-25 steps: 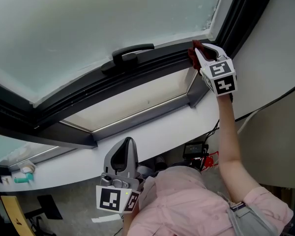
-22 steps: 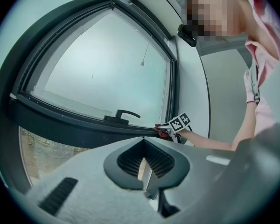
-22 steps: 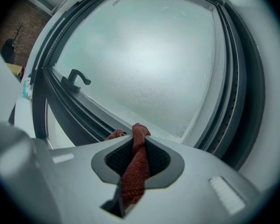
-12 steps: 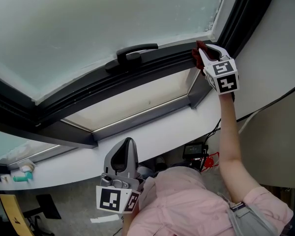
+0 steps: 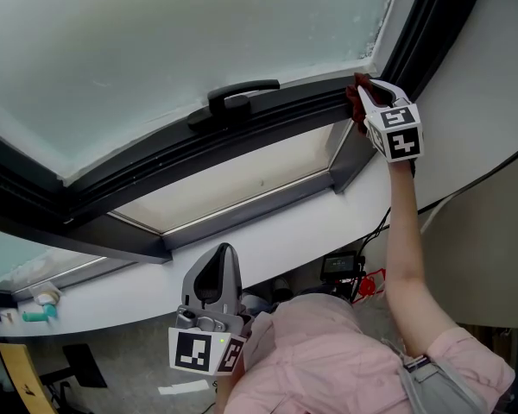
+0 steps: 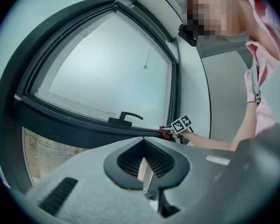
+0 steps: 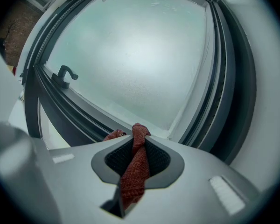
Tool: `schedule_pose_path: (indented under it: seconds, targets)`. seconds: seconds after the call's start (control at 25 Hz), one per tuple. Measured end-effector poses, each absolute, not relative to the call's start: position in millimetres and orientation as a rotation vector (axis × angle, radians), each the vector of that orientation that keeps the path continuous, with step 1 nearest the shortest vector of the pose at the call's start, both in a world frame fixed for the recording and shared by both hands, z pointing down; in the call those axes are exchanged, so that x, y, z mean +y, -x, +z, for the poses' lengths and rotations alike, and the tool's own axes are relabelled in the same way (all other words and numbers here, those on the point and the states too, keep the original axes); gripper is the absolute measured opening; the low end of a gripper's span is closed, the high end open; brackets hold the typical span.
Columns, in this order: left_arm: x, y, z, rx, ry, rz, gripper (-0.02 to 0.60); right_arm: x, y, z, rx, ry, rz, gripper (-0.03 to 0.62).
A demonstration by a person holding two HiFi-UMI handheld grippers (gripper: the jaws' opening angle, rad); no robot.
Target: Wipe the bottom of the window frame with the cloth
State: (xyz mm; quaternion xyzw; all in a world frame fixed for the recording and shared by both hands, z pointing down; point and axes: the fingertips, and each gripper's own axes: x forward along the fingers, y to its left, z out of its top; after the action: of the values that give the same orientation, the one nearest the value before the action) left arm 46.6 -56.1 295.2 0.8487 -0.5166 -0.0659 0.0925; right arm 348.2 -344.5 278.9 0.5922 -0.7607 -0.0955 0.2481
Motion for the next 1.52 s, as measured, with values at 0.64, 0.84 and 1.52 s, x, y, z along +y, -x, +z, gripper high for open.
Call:
schedule_pose_path:
  seconds: [0.64, 0.84, 1.52]
  targets:
    - [-56.2, -49.2, 292.8, -1.533, -2.517, -0.202, -0.005, -350.5, -376.5, 281.5, -2.028, -1.654, -0.228, 0.063]
    - [-57.1, -51.0, 292.7, -1.541, -2.520, -0.209, -0.005, -354.3, -380.2, 277.3, -2.026, -1.662, -0.247, 0.063]
    - [-57.5, -56.1, 296.6, -1.555, -2.506, -0.175, -0.006, -359.1, -385.9, 278.8, -2.046, -1.658, -0.247, 0.063]
